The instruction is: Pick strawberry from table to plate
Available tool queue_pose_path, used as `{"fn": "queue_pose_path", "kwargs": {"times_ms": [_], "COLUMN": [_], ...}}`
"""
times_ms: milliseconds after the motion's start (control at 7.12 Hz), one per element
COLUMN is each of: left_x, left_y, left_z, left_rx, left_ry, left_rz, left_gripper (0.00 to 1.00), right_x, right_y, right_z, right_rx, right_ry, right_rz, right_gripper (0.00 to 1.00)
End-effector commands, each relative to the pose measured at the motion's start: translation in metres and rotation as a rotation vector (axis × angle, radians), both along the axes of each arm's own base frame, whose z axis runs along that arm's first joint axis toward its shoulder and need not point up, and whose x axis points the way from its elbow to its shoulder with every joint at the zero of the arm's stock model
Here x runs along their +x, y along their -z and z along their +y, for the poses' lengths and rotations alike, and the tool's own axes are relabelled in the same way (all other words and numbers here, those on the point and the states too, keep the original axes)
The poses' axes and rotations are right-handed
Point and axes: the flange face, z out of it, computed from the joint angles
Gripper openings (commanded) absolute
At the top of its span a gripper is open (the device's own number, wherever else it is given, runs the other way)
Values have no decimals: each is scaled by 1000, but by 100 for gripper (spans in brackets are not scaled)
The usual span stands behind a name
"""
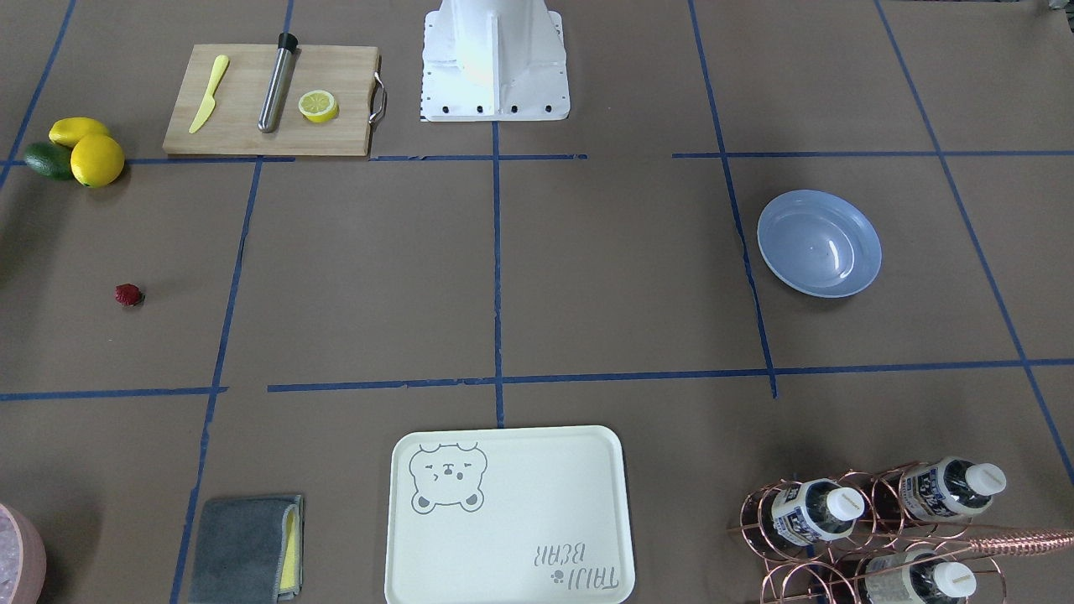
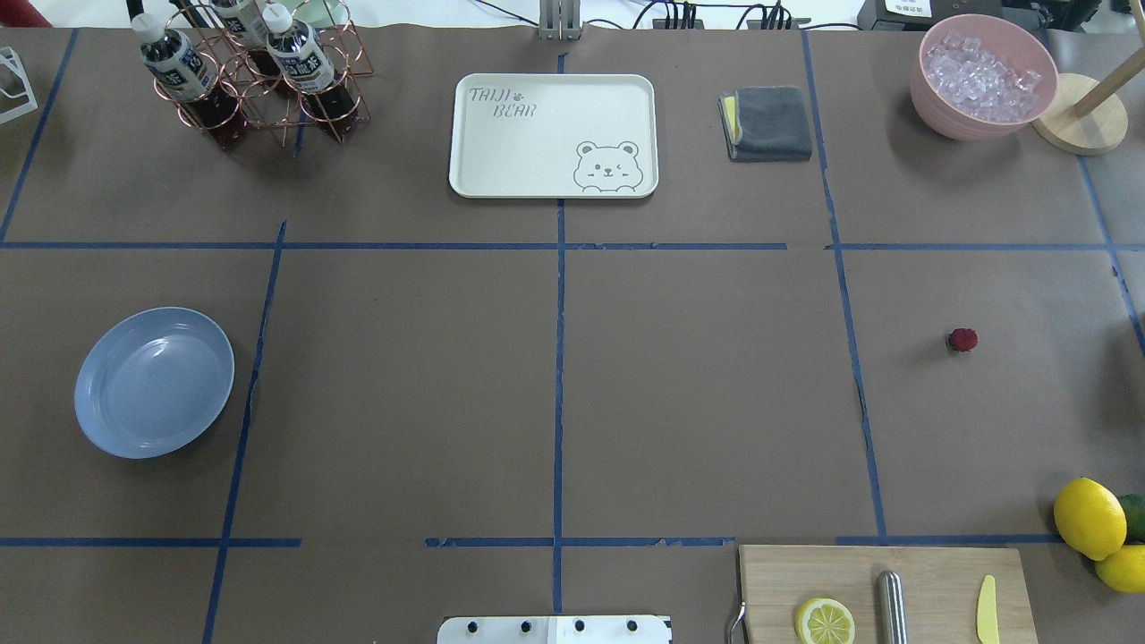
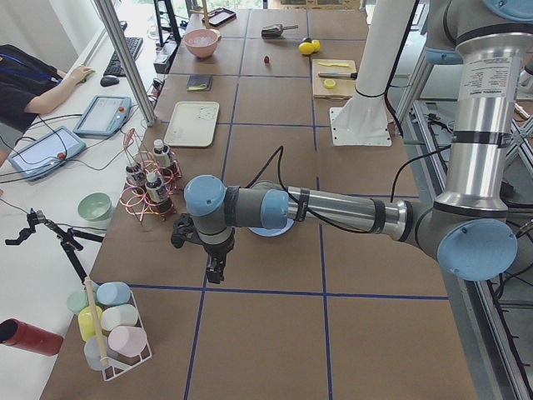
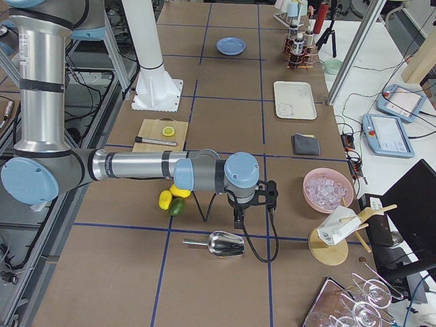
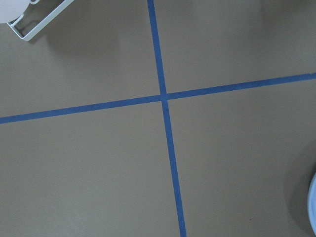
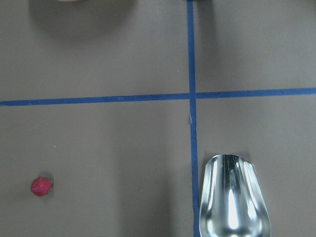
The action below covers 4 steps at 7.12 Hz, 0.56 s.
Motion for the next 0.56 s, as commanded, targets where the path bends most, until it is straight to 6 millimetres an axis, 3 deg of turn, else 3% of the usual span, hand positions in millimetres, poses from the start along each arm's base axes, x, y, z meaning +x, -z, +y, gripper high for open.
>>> {"fn": "queue_pose_path", "kwargs": {"times_ms": [0, 140, 421], "left_x": [6, 17, 64], "left_y": [27, 18, -2], "left_z": [-19, -20, 13], "left_rx": [126, 124, 66], "left_ry": [42, 101, 200], "left_rz": [11, 33, 106], "left_gripper": [100, 100, 100], "right_x": [-20, -31, -51], "right_y": [35, 27, 42], "right_z": [-31, -38, -48], "right_rx": [57, 50, 57], "right_ry": [37, 59, 67], "right_rz": [6, -4, -9], "right_gripper": [100, 100, 100]}}
